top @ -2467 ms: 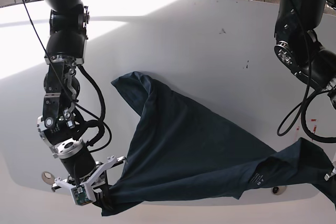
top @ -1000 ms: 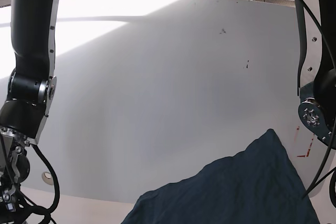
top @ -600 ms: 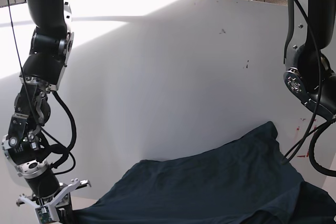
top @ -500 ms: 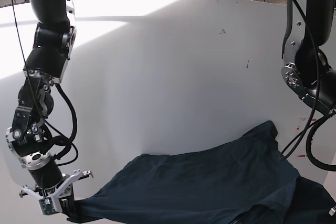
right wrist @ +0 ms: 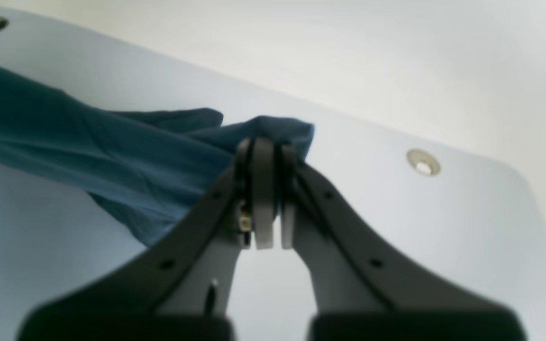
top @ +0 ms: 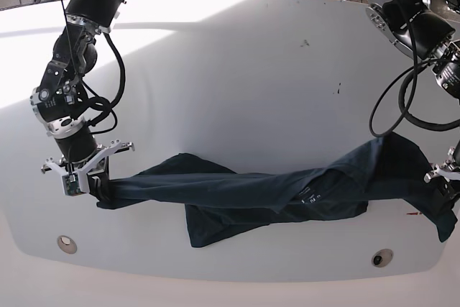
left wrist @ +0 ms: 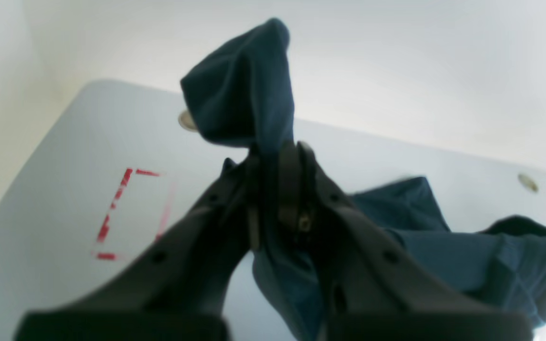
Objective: Fold the T-shirt properly
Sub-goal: 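Swing the held shirt down and lay it across the table, then drag the shirt with both grippers to spread it flat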
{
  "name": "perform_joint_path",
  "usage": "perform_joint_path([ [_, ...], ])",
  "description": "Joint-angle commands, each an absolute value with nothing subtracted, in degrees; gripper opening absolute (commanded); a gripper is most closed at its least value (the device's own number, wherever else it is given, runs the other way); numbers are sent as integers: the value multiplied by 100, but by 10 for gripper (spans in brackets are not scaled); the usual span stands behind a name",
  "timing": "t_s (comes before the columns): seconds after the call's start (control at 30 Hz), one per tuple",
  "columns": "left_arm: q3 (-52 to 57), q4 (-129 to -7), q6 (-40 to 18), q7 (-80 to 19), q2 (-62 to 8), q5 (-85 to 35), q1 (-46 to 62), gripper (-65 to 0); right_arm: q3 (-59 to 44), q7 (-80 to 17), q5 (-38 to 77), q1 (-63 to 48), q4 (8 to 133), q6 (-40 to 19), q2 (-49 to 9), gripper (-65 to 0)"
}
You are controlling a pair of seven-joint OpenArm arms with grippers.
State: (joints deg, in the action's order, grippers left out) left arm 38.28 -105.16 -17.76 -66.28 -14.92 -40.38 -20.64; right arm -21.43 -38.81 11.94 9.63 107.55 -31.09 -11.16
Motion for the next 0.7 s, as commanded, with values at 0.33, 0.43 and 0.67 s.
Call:
perform_joint_path([
  [0.33,4110,-10738,-1763,-6457,-1622,-5270,136,-650,-2659,-3723,1182,-321,11204,-3187,-356,-650],
  [0.43,4075,-10738,-1763,-6466,-1622,-5376,646,-650,-2818,-3723,1182,-611,11266,-3187,-145,-650],
  [0.67,4084,-10712,-1763,-6774,-1640,-5385,1420,-650,-2914,-3741,1130,-989,11301,-3143,40,-650],
])
